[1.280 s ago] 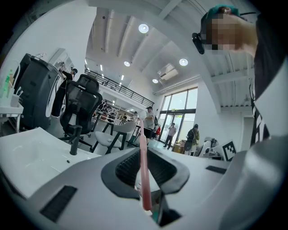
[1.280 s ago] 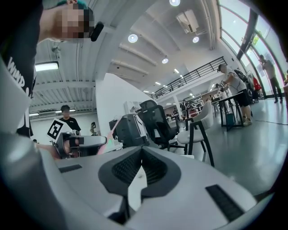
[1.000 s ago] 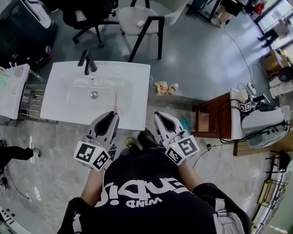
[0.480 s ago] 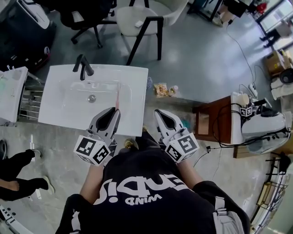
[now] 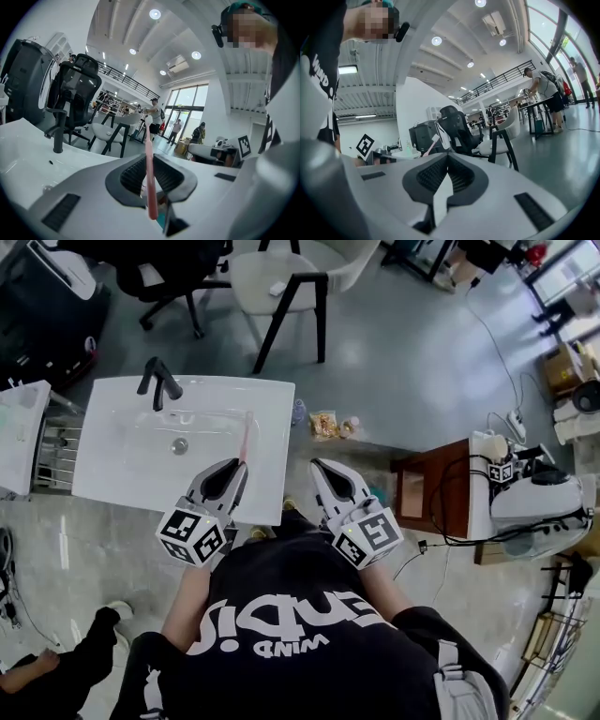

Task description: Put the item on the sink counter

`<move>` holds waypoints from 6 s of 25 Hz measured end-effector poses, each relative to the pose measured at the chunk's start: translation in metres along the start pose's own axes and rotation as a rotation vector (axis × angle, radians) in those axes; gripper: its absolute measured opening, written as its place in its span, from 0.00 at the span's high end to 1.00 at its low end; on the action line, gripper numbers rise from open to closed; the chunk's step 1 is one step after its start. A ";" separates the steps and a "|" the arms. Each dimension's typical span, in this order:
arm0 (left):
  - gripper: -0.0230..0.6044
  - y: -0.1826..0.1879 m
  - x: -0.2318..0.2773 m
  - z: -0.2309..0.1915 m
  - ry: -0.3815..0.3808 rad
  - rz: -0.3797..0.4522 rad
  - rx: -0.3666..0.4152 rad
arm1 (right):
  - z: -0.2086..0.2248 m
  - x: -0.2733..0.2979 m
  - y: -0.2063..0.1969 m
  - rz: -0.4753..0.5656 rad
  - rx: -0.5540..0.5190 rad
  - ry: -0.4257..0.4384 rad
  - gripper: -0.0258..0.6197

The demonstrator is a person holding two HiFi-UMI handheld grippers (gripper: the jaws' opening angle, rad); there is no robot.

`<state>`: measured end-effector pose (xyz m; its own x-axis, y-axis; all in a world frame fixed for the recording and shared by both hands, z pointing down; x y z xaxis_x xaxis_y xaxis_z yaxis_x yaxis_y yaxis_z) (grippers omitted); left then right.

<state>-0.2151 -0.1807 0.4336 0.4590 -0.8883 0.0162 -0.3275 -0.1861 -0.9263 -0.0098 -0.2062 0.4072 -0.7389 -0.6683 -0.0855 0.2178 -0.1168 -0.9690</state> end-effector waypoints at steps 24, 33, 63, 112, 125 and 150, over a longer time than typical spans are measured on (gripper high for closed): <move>0.86 -0.124 0.042 -0.027 0.035 -0.405 -0.099 | 0.028 -0.010 0.000 0.000 0.023 -0.044 0.93; 0.86 -0.147 0.047 -0.030 0.049 -0.487 -0.111 | 0.032 -0.014 0.002 0.001 0.023 -0.058 0.93; 0.86 -0.171 0.049 -0.031 0.098 -0.577 -0.046 | 0.037 -0.022 0.001 -0.008 0.028 -0.072 0.93; 0.79 -0.177 0.052 -0.024 0.131 -0.642 0.012 | 0.039 -0.022 -0.004 -0.018 0.040 -0.063 0.93; 0.74 -0.160 0.053 -0.026 0.159 -0.538 0.044 | 0.039 -0.023 -0.008 -0.018 0.052 -0.070 0.93; 0.93 0.026 0.048 0.018 -0.009 -0.030 0.220 | 0.031 -0.003 0.012 0.028 0.008 -0.015 0.93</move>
<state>-0.1870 -0.2213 0.4034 0.4734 -0.8798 0.0430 -0.1256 -0.1157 -0.9853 0.0146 -0.2288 0.4032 -0.7226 -0.6825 -0.1094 0.2435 -0.1031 -0.9644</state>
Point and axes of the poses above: the fingertips, and each gripper's own axes: x forward along the fingers, z to its right, y out of its top, the point moved 6 cm from there along -x, backward along the fingers, and after that the axes turned 11 degrees about z, right-handed, at the moved point
